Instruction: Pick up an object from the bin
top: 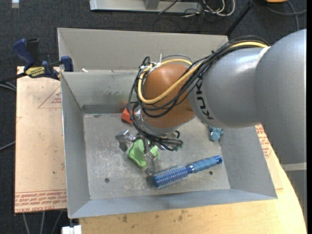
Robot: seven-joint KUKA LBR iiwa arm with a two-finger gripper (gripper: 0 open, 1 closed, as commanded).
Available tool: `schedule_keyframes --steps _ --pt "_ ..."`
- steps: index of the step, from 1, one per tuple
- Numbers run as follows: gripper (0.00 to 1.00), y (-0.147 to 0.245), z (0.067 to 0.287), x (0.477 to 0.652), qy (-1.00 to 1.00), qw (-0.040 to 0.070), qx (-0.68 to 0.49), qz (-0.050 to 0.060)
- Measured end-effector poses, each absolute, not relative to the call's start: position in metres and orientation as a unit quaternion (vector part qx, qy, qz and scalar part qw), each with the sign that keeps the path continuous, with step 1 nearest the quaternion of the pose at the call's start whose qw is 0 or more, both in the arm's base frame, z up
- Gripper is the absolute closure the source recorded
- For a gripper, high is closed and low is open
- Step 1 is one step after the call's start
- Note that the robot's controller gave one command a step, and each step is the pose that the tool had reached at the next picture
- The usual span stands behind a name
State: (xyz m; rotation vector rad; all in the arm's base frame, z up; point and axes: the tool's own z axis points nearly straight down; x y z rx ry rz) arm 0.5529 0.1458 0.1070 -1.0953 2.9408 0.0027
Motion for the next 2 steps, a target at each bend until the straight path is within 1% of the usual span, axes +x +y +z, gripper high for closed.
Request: schedule_keyframes --steps 1,2 --pt "0.0 0.093 0.081 0.589 0.963 0.001 -0.27 0.0" --pt "0.0 0.101 0.074 0.532 0.916 0.009 -0.401 -0.001"
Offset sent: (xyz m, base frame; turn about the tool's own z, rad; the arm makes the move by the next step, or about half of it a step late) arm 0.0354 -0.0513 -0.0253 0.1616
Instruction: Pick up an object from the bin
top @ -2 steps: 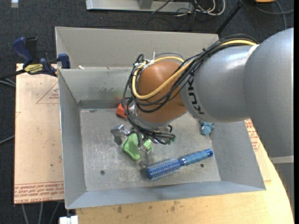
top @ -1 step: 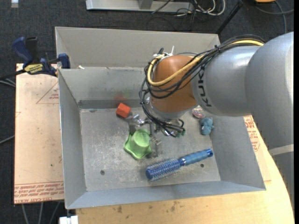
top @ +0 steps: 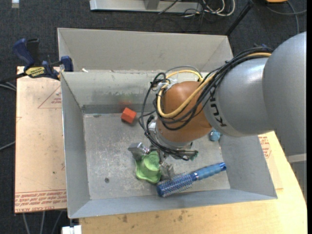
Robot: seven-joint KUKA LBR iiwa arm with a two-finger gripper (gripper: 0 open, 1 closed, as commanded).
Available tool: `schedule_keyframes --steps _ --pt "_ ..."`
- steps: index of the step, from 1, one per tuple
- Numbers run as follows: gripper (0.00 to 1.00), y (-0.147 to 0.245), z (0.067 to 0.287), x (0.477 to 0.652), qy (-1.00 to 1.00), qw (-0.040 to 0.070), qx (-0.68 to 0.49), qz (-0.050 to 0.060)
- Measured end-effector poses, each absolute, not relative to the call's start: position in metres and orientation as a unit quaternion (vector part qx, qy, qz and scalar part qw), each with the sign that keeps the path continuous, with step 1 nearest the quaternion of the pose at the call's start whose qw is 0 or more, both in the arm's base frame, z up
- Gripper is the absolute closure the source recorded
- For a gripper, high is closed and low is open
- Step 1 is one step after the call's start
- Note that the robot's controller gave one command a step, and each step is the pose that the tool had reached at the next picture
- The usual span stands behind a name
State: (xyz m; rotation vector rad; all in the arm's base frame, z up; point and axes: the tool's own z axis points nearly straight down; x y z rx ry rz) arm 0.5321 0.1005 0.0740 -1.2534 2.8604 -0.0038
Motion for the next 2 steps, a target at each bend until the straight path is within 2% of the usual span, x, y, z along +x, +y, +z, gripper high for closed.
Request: schedule_keyframes --steps 1,2 --pt "1.0 0.101 0.076 0.533 0.916 0.01 -0.401 -0.002" --pt "1.0 0.093 0.157 0.507 0.913 0.005 -0.408 -0.001"
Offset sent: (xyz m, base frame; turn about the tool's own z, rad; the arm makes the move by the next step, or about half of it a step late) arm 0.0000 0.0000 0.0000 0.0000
